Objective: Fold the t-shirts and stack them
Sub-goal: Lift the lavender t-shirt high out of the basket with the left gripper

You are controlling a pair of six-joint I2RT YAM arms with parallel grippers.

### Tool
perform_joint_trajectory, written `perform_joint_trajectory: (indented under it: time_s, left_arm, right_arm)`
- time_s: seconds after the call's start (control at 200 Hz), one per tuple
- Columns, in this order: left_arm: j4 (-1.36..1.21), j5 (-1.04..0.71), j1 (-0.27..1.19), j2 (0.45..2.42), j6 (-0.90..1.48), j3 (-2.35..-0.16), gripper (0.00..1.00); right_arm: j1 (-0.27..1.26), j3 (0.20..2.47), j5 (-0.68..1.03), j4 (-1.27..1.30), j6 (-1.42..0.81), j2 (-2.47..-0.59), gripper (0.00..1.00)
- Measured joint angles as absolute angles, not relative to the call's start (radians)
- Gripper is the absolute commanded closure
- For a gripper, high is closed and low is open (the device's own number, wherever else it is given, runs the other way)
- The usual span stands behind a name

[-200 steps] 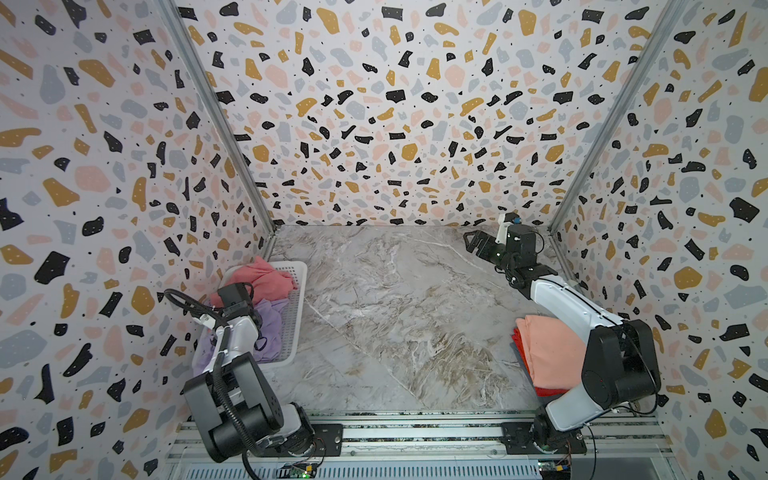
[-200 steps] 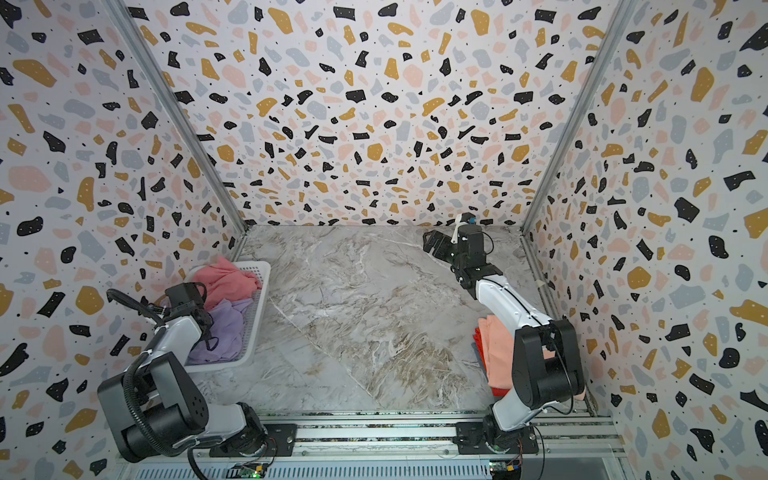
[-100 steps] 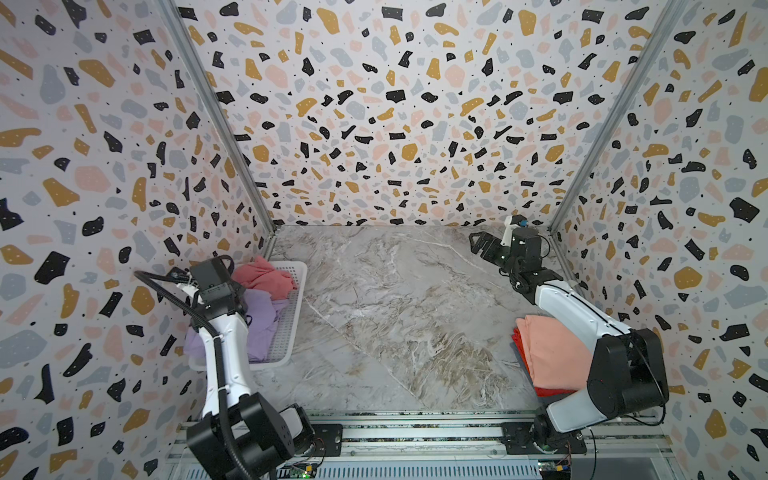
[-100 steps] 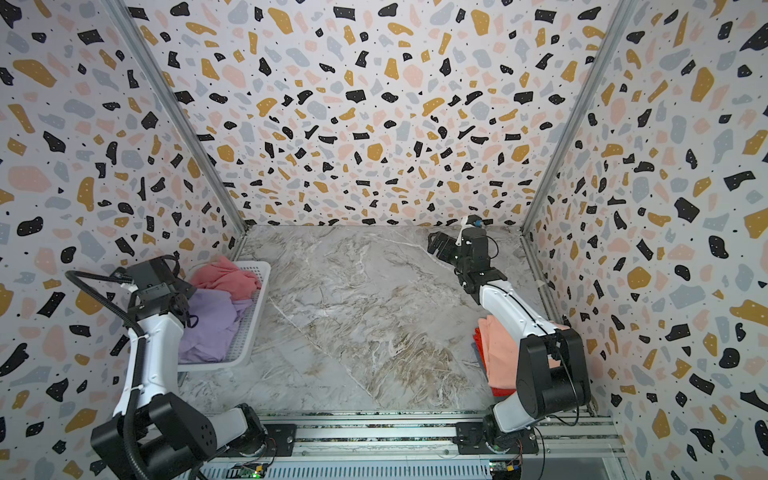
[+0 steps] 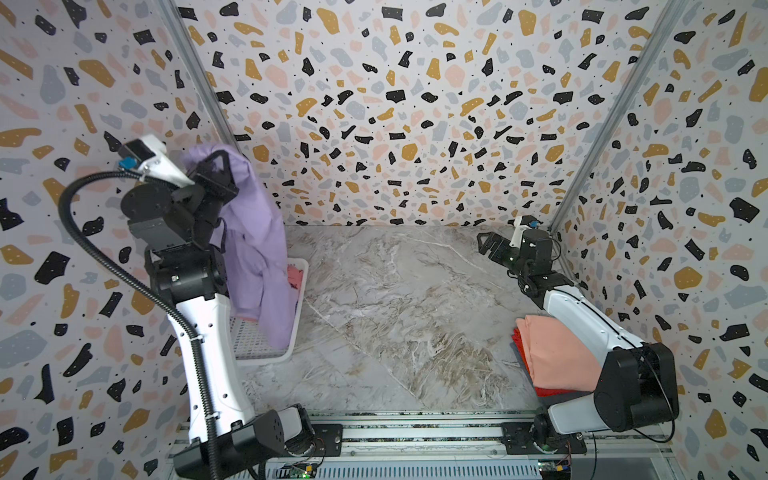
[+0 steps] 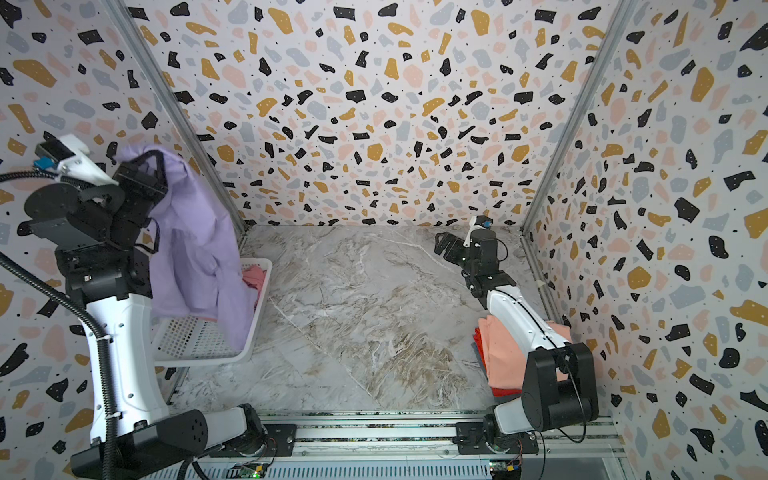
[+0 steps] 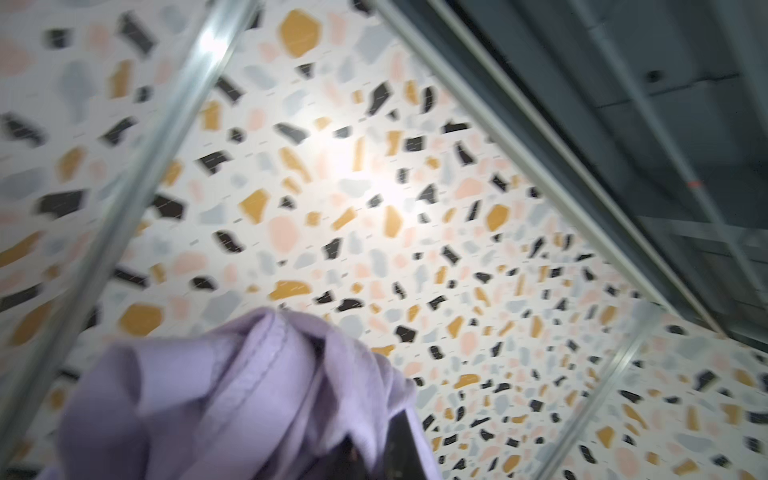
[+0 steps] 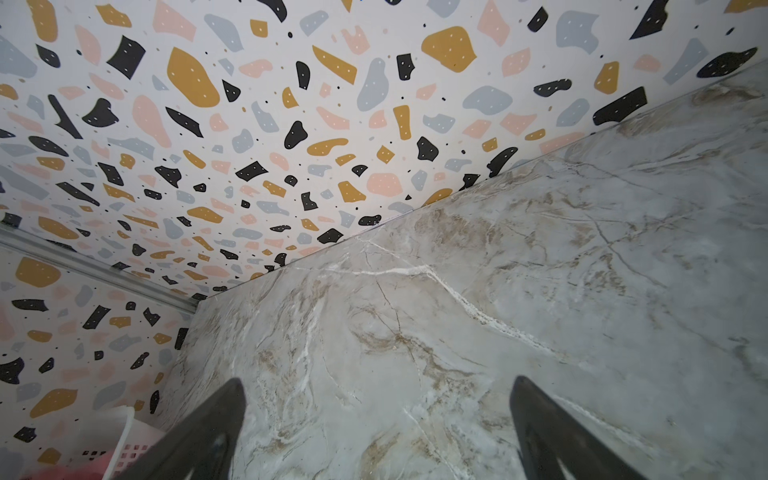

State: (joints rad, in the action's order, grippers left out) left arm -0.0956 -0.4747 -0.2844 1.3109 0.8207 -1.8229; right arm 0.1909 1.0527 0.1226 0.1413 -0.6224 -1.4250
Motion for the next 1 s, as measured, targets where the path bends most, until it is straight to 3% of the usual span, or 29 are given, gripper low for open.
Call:
perform_joint_trajectory:
  time_s: [0.2,0.406,0.656,0.846,1.001]
  left_arm:
    - [-0.457,-0.503,-0.131,1.518,0.976,-2.131,1.0]
    - [-0.613,-0.503,0.05,1.803,1.097,-2.384,1.0]
    - [-0.636,-0.569,0.208,2.056,1.25,-2.376,1.0]
    - [-0.495,-0.625,0.308,2.11,1.224,-2.263,1.0]
    - [-0.42,-0.659,0.391,2.199,1.205,-2.325,1.0]
  right_arm:
    - [0.178,1.019,0.121,0.131,-0.615,-1.382,0.01]
    - [0.171,0.962,0.094,0.131,-0.615,-1.312,0.01]
    - [0.163,0.952,0.039,0.124,-0.592,-1.255,0.01]
    - [0.161,0.949,0.005,0.111,-0.569,-1.217,0.01]
    - [0.161,0.928,-0.018,0.099,-0.555,-1.19,0.01]
